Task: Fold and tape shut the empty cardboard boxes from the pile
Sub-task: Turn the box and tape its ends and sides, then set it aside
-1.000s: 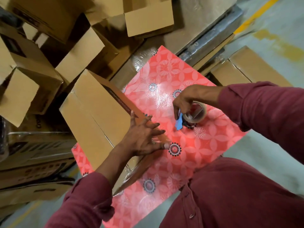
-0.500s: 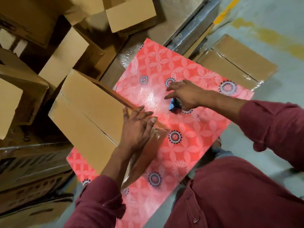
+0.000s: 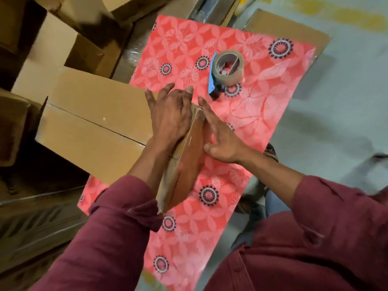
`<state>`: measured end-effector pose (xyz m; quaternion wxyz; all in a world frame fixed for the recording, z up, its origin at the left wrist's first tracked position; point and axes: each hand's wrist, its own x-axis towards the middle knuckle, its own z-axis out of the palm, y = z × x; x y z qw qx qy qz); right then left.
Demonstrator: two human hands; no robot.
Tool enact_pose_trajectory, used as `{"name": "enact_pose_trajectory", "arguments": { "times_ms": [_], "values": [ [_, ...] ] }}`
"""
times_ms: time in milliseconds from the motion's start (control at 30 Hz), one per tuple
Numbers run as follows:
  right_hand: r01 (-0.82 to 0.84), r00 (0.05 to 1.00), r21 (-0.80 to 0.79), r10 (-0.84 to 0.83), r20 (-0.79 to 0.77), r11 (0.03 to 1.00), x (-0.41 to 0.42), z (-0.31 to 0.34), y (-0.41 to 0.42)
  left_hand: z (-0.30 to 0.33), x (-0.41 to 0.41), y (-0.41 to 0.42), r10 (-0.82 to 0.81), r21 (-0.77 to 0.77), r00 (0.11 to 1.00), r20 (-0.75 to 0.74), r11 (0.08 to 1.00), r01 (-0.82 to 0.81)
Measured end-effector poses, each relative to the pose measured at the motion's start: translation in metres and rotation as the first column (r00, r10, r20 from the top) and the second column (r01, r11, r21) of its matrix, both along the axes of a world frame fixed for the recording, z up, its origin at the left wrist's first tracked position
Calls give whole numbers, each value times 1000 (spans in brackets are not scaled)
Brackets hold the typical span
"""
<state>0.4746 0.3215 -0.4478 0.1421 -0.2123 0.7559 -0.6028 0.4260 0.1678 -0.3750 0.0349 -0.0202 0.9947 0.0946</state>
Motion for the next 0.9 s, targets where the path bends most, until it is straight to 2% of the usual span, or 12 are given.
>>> {"name": "enact_pose_trajectory", "arguments": {
  "times_ms": [67,133,300,400,467,533,567,700,767,833,900],
  "values": [
    [29,992,44,-23,-121,999,18,-6,-13,-1,-1,0,3,-20,1000,-6,1000,-3],
    [62,983,85,-46,-178,995,34,-7,-24,-1,-1,0,2,-33,1000,-4,999,-2],
    [60,984,101,-42,-172,993,67,-9,-9,0,-1,1,23,-17,1000,-8,1000,-23],
    [211,960,6,-207,-188,977,61,-10,19,-1,0,1,25,3,1000,-13,1000,-25],
    [296,948,-98,-304,-92,950,39,-5,25,-1,0,1,26,16,1000,-17,1000,-26],
    [322,947,-149,-317,57,935,13,1,18,-1,0,0,27,11,1000,-15,1000,-27],
    [314,949,-146,-307,75,938,4,3,11,-1,0,0,25,8,1000,-12,1000,-25],
    [181,963,-36,-185,-197,983,13,-18,-27,-2,0,0,38,-3,999,-20,999,-38],
    [150,962,4,-145,-231,989,29,-27,-29,-4,0,-2,42,-16,999,-15,999,-42],
    [128,972,-10,-127,-198,992,33,-28,-12,-5,0,-2,43,-10,999,-4,999,-43],
    [209,977,-76,-211,-14,975,23,-15,9,-5,0,-2,43,-3,999,-2,999,-43]
  ]
}}
